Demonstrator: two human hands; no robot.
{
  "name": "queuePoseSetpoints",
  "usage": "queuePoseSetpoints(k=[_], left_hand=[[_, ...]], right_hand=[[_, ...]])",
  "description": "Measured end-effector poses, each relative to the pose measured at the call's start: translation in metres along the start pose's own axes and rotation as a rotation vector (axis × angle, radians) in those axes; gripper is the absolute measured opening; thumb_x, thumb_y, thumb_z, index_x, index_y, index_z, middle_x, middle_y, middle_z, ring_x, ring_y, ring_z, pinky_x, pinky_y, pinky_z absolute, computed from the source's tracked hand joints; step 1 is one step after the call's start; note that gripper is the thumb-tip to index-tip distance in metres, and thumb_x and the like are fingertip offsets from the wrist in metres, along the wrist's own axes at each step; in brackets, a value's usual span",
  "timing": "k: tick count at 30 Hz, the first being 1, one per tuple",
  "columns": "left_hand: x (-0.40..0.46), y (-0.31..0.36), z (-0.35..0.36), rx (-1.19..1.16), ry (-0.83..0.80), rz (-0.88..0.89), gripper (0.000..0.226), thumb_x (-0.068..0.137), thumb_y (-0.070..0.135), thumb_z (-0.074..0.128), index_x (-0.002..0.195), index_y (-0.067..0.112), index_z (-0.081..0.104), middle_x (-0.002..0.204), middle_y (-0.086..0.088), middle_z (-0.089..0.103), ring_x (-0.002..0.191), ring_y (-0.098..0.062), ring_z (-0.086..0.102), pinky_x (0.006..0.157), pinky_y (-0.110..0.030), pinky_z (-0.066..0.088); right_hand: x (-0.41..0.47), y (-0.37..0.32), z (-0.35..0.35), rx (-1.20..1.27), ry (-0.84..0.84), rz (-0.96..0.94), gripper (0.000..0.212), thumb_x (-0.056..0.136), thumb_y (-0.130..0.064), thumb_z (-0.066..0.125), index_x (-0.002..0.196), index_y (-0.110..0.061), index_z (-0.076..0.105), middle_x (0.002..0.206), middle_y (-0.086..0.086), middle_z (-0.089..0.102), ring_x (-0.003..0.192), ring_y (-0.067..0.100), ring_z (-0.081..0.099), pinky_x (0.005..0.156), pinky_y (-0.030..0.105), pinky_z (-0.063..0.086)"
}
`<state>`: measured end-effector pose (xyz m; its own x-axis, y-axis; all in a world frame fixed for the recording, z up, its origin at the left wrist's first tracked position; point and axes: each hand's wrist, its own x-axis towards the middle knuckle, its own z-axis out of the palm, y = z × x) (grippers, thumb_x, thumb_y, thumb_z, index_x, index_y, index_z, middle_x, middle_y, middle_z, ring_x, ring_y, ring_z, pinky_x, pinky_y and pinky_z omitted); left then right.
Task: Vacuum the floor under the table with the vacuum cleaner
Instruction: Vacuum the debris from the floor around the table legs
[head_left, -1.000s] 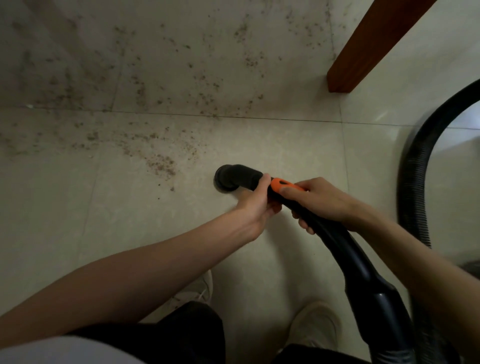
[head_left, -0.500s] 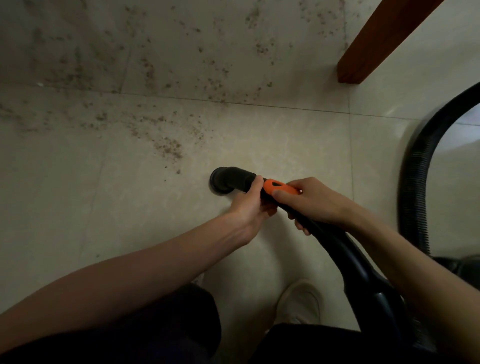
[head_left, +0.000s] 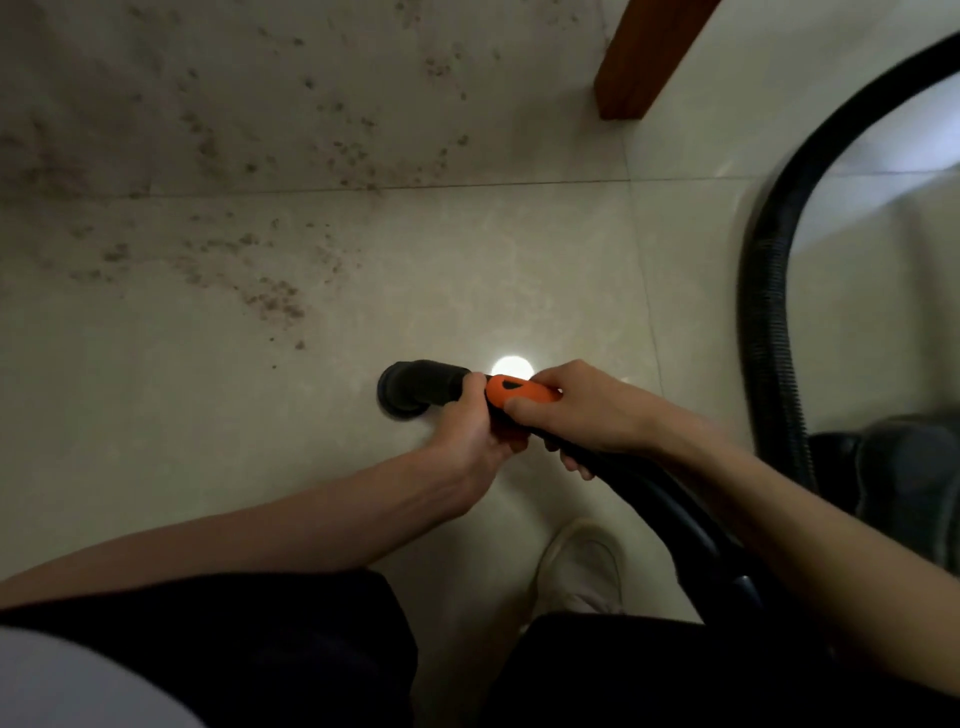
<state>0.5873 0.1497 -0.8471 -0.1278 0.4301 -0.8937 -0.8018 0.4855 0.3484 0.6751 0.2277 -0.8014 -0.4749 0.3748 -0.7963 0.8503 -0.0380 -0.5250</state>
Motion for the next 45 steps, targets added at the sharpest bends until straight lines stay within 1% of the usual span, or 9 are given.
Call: queuePoseSetpoints(k=[4, 8, 12, 18, 22, 25, 34, 39, 45], left_hand=[[-0.004, -0.009, 0.002, -0.026, -0.004, -0.012, 0.031, 0.101, 0.029, 0.035, 0.097, 0.006, 0.055, 0.097, -0.014, 0.062, 0.078, -0.019, 0.059, 0.064, -0.028, 0.048], [-0.005, -0.025, 0.006, -0.010, -0.062, -0.050, 0.045, 0.101, 0.036, 0.033, 0.127, 0.002, 0.050, 0.113, -0.014, 0.063, 0.081, -0.016, 0.062, 0.058, -0.024, 0.048], [-0.004, -0.029, 0.013, -0.014, -0.126, -0.070, 0.047, 0.102, 0.035, 0.032, 0.130, 0.002, 0.048, 0.106, -0.011, 0.064, 0.083, -0.016, 0.062, 0.063, -0.025, 0.048], [0.001, -0.018, 0.011, -0.035, -0.121, -0.041, 0.046, 0.101, 0.034, 0.035, 0.131, 0.002, 0.047, 0.121, -0.016, 0.061, 0.092, -0.020, 0.062, 0.070, -0.029, 0.050], [0.011, 0.008, 0.014, -0.074, -0.076, 0.054, 0.043, 0.101, 0.033, 0.039, 0.126, 0.001, 0.049, 0.117, -0.019, 0.061, 0.088, -0.021, 0.063, 0.069, -0.032, 0.052], [0.019, 0.029, 0.017, -0.046, -0.067, 0.120, 0.041, 0.100, 0.033, 0.039, 0.124, 0.001, 0.050, 0.113, -0.018, 0.061, 0.085, -0.019, 0.062, 0.072, -0.030, 0.053], [0.046, 0.063, 0.003, -0.019, -0.020, 0.152, 0.032, 0.098, 0.032, 0.044, 0.110, 0.003, 0.054, 0.117, -0.020, 0.061, 0.096, -0.024, 0.061, 0.089, -0.036, 0.050], [0.060, 0.087, -0.001, -0.047, -0.006, 0.179, 0.028, 0.098, 0.032, 0.045, 0.102, 0.005, 0.054, 0.114, -0.019, 0.061, 0.096, -0.024, 0.060, 0.085, -0.033, 0.051], [0.080, 0.119, 0.002, -0.073, -0.005, 0.173, 0.029, 0.098, 0.033, 0.044, 0.097, 0.006, 0.056, 0.101, -0.014, 0.063, 0.090, -0.021, 0.061, 0.082, -0.033, 0.052]], right_hand=[[-0.008, 0.005, 0.000, -0.022, 0.005, 0.000, 0.035, 0.093, -0.035, 0.054, 0.094, -0.001, 0.061, 0.066, 0.011, 0.057, 0.043, 0.018, 0.054, 0.043, 0.024, 0.047], [-0.022, 0.015, -0.007, -0.029, -0.005, 0.034, 0.038, 0.094, -0.035, 0.052, 0.100, 0.002, 0.060, 0.067, 0.010, 0.057, 0.045, 0.018, 0.055, 0.046, 0.026, 0.050], [-0.029, 0.021, -0.010, -0.060, 0.043, 0.044, 0.039, 0.094, -0.038, 0.052, 0.097, -0.001, 0.059, 0.067, 0.010, 0.058, 0.044, 0.017, 0.055, 0.044, 0.025, 0.048], [-0.024, 0.010, -0.008, -0.134, 0.092, 0.015, 0.036, 0.095, -0.038, 0.050, 0.095, -0.003, 0.059, 0.071, 0.011, 0.061, 0.044, 0.018, 0.056, 0.044, 0.025, 0.050], [-0.010, -0.006, -0.004, -0.177, 0.263, -0.070, 0.030, 0.092, -0.035, 0.051, 0.092, -0.006, 0.058, 0.073, 0.011, 0.062, 0.047, 0.023, 0.061, 0.046, 0.031, 0.054], [0.003, -0.015, -0.004, -0.128, 0.353, -0.123, 0.030, 0.092, -0.037, 0.051, 0.093, -0.008, 0.058, 0.066, 0.007, 0.059, 0.044, 0.021, 0.059, 0.040, 0.026, 0.049], [0.043, -0.038, -0.011, -0.069, 0.291, -0.140, 0.026, 0.094, -0.036, 0.051, 0.094, -0.011, 0.058, 0.074, 0.009, 0.062, 0.046, 0.017, 0.059, 0.042, 0.025, 0.050], [0.062, -0.060, -0.018, -0.092, 0.272, -0.139, 0.028, 0.095, -0.037, 0.050, 0.098, -0.010, 0.057, 0.071, 0.007, 0.061, 0.048, 0.016, 0.059, 0.041, 0.022, 0.048], [0.085, -0.083, -0.030, -0.109, 0.320, -0.149, 0.026, 0.095, -0.037, 0.049, 0.089, -0.011, 0.055, 0.067, 0.007, 0.060, 0.041, 0.014, 0.056, 0.036, 0.019, 0.043]])
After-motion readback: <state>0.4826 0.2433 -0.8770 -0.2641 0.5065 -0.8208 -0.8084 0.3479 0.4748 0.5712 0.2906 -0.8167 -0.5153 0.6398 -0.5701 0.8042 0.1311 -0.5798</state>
